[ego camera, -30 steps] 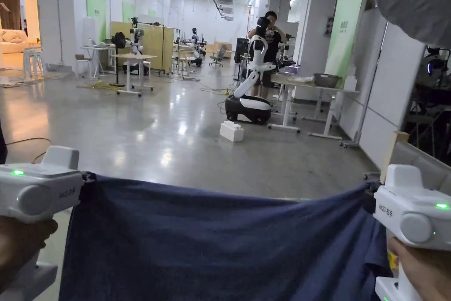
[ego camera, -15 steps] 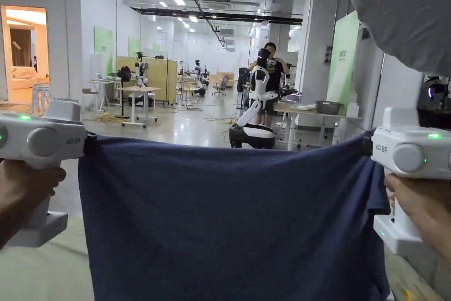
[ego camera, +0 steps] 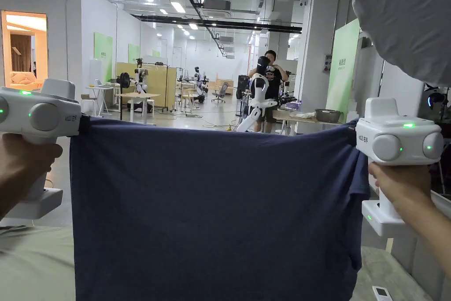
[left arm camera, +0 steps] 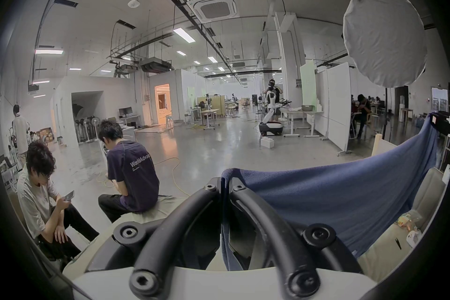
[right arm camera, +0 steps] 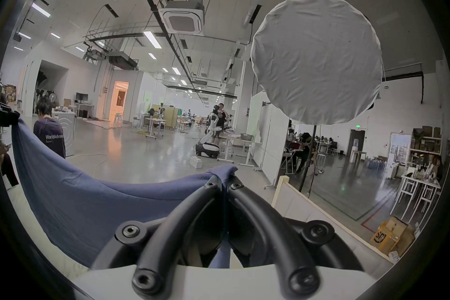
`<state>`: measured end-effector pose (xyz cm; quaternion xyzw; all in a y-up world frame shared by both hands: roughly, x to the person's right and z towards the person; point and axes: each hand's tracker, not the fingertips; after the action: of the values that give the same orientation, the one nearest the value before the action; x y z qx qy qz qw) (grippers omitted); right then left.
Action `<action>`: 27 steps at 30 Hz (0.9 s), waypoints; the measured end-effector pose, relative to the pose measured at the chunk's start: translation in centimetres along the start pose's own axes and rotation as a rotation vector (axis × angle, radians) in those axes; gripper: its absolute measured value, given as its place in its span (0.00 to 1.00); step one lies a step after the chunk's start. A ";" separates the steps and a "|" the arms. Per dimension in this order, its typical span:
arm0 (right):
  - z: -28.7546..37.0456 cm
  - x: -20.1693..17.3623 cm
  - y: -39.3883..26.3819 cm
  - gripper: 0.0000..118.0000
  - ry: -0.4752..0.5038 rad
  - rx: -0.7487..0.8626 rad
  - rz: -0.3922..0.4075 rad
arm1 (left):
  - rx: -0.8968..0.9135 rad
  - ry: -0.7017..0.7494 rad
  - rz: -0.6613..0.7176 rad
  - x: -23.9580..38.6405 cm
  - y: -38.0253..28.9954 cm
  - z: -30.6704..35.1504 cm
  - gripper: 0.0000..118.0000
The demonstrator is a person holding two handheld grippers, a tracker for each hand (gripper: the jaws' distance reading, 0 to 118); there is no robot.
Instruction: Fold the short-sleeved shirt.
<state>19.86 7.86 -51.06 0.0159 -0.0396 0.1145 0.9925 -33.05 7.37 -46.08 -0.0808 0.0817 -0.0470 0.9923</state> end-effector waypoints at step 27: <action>21.6 -1.1 -21.2 0.02 0.066 -0.186 -0.032 | -0.105 -0.108 0.075 -1.4 -25.4 15.6 0.05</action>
<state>22.01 -13.90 -30.08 -0.0797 -0.0171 0.0950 0.9921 -33.80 -15.02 -26.39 -0.1322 0.0334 -0.0010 0.9907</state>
